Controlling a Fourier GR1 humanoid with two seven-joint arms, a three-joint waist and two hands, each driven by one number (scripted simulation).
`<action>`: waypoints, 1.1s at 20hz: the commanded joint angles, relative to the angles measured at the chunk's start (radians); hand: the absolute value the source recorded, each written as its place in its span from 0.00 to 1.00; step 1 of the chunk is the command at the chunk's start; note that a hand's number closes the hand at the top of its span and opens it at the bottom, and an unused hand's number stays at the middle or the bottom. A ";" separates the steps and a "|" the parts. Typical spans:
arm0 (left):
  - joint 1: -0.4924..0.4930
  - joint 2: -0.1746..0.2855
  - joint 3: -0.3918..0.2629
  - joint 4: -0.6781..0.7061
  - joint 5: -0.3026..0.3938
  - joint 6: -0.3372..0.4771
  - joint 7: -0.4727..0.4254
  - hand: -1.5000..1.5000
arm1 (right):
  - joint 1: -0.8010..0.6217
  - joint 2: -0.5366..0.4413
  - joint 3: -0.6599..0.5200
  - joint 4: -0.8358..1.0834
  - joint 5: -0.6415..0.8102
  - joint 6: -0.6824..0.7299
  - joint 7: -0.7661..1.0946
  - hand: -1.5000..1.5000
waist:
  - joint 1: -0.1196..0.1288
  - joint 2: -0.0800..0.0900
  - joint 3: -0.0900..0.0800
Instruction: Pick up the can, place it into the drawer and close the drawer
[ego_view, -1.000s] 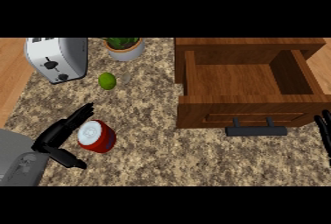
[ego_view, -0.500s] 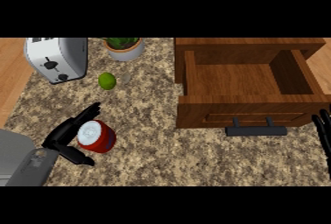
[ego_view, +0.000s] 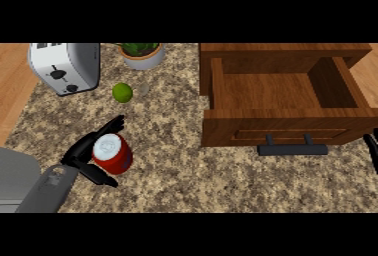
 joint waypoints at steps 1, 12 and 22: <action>-0.006 -0.053 -0.015 -0.043 0.007 -0.048 -0.004 0.00 | -0.003 -0.008 -0.016 -0.019 -0.022 0.007 0.028 0.00 | 0.006 -0.002 0.001; -0.027 -0.061 -0.040 0.000 0.000 -0.074 -0.057 1.00 | 0.042 0.025 0.023 -0.062 0.005 0.007 0.033 0.00 | 0.000 0.000 0.000; 0.030 -0.077 -0.065 -0.177 0.095 -0.215 0.045 1.00 | 0.046 0.027 -0.014 -0.057 -0.016 0.013 0.013 0.00 | 0.008 -0.003 0.001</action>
